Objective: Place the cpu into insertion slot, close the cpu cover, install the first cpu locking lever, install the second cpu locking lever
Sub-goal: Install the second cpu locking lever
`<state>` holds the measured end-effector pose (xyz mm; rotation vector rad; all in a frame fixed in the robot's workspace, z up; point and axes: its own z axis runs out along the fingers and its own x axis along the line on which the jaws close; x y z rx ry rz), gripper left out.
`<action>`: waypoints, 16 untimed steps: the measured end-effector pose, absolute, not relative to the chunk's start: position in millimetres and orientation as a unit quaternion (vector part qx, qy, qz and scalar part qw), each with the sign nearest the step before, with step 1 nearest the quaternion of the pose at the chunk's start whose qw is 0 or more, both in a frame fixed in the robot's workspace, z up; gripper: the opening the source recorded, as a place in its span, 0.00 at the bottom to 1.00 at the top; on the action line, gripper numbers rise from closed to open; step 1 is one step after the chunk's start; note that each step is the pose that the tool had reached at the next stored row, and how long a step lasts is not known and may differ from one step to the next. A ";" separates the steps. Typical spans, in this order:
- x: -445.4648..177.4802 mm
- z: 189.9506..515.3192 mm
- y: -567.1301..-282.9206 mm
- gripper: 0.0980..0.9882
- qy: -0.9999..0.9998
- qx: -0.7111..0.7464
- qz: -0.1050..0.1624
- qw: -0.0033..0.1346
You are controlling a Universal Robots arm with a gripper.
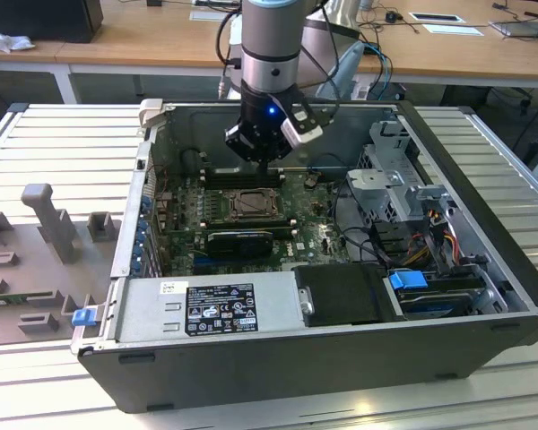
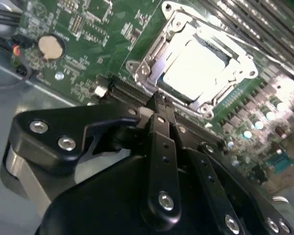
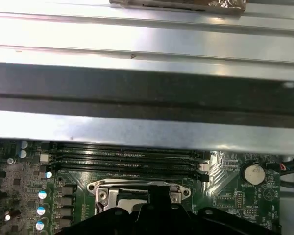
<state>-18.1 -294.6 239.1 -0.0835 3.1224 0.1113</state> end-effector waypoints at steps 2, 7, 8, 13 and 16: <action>-18.1 256.9 -295.4 0.01 0.999 -0.027 0.034 0.008; -18.2 256.4 -320.4 0.01 0.999 -0.027 0.034 0.006; -18.2 255.9 -323.5 0.01 0.999 -0.026 0.034 0.000; -18.2 249.6 -355.7 0.01 0.999 -0.026 0.035 -0.004; -18.2 246.0 -372.2 0.01 0.999 -0.026 0.038 -0.004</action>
